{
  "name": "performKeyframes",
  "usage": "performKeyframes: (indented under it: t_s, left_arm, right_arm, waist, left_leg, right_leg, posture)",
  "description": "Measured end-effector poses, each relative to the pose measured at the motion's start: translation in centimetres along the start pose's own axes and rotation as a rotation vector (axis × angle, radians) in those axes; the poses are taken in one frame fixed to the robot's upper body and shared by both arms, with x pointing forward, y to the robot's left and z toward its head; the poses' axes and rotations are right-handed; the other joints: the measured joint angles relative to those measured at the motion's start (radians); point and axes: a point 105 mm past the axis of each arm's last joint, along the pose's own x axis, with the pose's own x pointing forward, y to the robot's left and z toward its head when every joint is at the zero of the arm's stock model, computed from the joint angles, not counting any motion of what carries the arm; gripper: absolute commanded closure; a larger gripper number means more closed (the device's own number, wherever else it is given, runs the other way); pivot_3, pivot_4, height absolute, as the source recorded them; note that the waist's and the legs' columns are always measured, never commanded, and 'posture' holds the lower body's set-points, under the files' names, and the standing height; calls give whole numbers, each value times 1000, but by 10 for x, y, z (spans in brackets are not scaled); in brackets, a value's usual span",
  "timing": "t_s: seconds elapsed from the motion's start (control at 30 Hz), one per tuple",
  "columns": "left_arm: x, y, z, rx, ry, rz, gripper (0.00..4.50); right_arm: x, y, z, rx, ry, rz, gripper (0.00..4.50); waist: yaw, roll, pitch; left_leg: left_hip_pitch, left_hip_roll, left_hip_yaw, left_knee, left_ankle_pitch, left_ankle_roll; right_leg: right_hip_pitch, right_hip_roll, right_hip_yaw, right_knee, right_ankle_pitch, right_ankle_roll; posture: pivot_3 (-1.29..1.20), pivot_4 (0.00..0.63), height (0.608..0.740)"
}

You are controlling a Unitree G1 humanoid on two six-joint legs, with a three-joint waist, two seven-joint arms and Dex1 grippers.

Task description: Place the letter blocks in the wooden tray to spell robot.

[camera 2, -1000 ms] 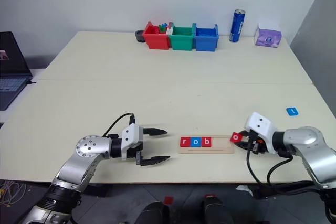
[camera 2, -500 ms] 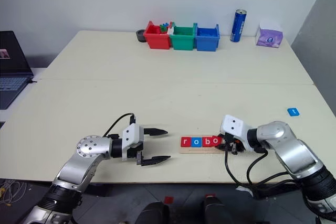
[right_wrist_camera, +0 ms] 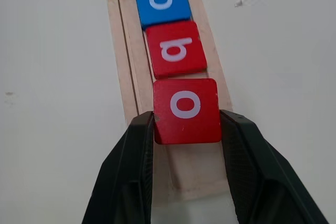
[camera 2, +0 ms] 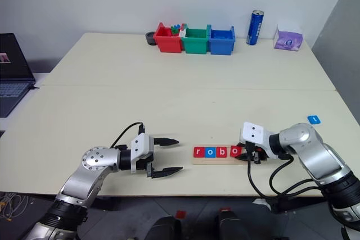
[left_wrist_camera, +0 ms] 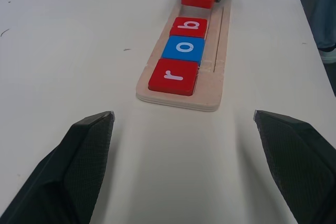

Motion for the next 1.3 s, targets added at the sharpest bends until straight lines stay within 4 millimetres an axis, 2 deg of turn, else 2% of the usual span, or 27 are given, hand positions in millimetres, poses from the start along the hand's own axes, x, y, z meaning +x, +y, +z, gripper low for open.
performKeyframes:
  t_s: [0.27,0.77,1.07,1.2,1.3]
  left_arm:
    - [0,0,0,5,-4,0,0]
    - [1,-1,0,11,-12,6,0]
    - [1,0,-1,11,-10,17,0]
    - [1,-1,-1,8,-10,18,0]
    - [1,-2,-2,5,-10,18,0]
  right_arm:
    - [2,-7,0,-36,15,7,3047]
    - [7,-6,4,-61,22,49,3047]
    - [7,-8,10,-79,13,51,29]
    - [-1,-13,19,-69,-17,20,29]
    - [-14,-11,26,-69,-49,-12,658]
  waist:
    - [0,0,0]
    - [0,0,0]
    - [0,0,0]
    - [0,0,0]
    - [1,0,0]
  left_leg:
    - [0,0,0,0,0,0]
    - [0,0,0,0,0,0]
    - [0,0,0,0,0,0]
    - [0,0,-1,0,0,0]
    - [0,0,-1,0,0,0]
  right_leg:
    - [0,0,0,0,2,-3]
    - [0,0,0,0,2,-4]
    - [0,0,0,0,2,-4]
    - [0,0,0,0,2,-4]
    - [0,0,-1,0,2,-4]
  posture:
    - [0,150,740]
    - [0,150,740]
    - [0,150,740]
    - [0,150,740]
    - [0,150,740]
